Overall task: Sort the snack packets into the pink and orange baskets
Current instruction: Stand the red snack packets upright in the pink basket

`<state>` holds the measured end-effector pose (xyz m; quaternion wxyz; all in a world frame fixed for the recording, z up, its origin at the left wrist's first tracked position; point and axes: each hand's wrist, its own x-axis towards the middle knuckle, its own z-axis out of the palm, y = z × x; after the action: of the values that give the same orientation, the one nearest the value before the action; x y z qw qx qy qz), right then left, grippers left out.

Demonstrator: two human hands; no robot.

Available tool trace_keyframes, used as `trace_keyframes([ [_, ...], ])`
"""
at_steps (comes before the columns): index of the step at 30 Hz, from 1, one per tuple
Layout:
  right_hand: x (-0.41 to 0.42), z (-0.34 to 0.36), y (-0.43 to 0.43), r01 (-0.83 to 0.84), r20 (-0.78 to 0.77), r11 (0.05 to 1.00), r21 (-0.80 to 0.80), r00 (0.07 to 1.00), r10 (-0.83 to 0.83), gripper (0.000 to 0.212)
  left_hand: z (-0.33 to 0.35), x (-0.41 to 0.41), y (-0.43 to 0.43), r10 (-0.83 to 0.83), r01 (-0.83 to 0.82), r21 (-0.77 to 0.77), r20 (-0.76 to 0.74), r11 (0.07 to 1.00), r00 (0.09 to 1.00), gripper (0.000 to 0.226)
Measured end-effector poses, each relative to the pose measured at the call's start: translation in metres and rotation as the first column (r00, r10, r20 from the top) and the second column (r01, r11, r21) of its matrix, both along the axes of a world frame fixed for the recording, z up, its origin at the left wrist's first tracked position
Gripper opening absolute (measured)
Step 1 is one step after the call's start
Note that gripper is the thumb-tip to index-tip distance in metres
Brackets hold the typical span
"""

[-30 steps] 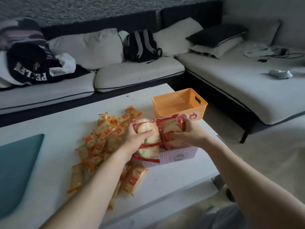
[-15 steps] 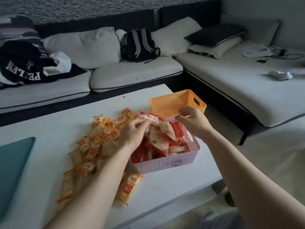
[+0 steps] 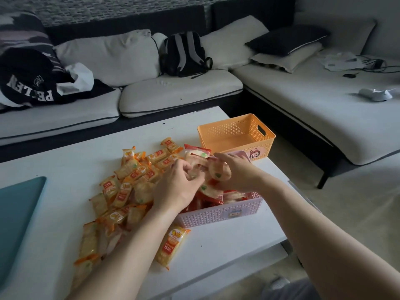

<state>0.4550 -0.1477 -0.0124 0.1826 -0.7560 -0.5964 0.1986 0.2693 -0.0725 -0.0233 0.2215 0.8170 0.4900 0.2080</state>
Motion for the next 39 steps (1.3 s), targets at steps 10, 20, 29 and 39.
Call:
trace_keyframes([
  [10,0.025,0.014,-0.01,0.317,-0.795,0.948,0.028,0.582,-0.172,0.042,0.001,0.001,-0.007,0.0,-0.017,-0.156,-0.11,0.988,0.994,0.044],
  [20,0.045,0.033,-0.021,0.437,-0.963,0.888,0.142,0.27,0.022,0.071,0.025,0.038,-0.006,-0.046,0.082,-0.247,0.147,0.966,0.988,0.024],
  [29,0.044,0.03,-0.026,0.285,-0.971,0.958,-0.043,0.215,-0.107,0.051,0.046,0.042,-0.002,-0.01,0.072,-0.174,0.335,0.982,0.942,0.014],
  [39,0.008,0.03,-0.015,0.252,-0.709,0.962,0.108,0.697,-0.103,0.013,0.038,-0.009,-0.01,0.029,0.151,-0.412,0.398,0.898,0.917,0.026],
])
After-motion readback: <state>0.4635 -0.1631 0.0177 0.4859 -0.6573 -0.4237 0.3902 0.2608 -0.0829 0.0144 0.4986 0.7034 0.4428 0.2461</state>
